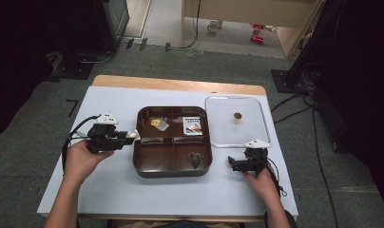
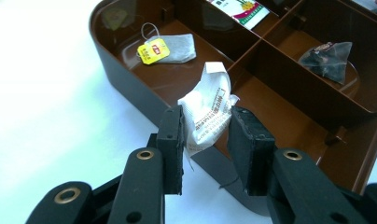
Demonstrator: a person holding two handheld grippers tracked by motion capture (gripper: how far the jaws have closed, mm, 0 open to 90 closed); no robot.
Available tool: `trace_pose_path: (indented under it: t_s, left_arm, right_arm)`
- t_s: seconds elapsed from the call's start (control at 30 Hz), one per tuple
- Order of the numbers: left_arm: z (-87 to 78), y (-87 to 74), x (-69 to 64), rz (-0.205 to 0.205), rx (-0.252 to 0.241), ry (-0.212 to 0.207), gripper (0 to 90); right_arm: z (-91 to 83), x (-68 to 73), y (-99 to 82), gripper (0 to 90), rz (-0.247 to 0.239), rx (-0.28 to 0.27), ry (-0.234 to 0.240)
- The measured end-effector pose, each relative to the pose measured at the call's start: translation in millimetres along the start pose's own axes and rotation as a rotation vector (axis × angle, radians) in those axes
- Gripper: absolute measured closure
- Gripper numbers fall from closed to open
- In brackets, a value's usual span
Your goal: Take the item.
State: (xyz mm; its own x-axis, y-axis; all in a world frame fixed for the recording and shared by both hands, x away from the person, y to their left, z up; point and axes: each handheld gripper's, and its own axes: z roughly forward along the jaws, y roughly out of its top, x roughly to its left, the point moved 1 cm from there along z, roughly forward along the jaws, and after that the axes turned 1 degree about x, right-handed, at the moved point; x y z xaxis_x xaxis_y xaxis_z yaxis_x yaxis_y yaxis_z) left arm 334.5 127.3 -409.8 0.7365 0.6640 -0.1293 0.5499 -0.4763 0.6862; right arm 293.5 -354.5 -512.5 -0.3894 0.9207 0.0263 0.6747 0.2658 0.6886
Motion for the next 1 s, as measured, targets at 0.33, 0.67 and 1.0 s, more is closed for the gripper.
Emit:
trace_pose_path:
  t_s: [0.33, 0.67, 1.0]
  left_arm:
    - [-7.6, -7.0, 12.2, -0.033, -0.010, 0.029, 67.4]
    - [-2.5, -18.5, 27.5, -0.077, 0.013, 0.058, 67.3]
    - [7.4, -22.8, 43.2, -0.116, 0.032, 0.083, 67.2]
  right_arm:
    - [0.0, 0.0, 0.0, 0.0, 0.000, 0.000, 0.000]
    - [0.0, 0.0, 0.0, 0.0, -0.001, 0.000, -0.001]
    - [-0.1, 0.2, -0.1, 0.0, -0.001, 0.000, -0.001]
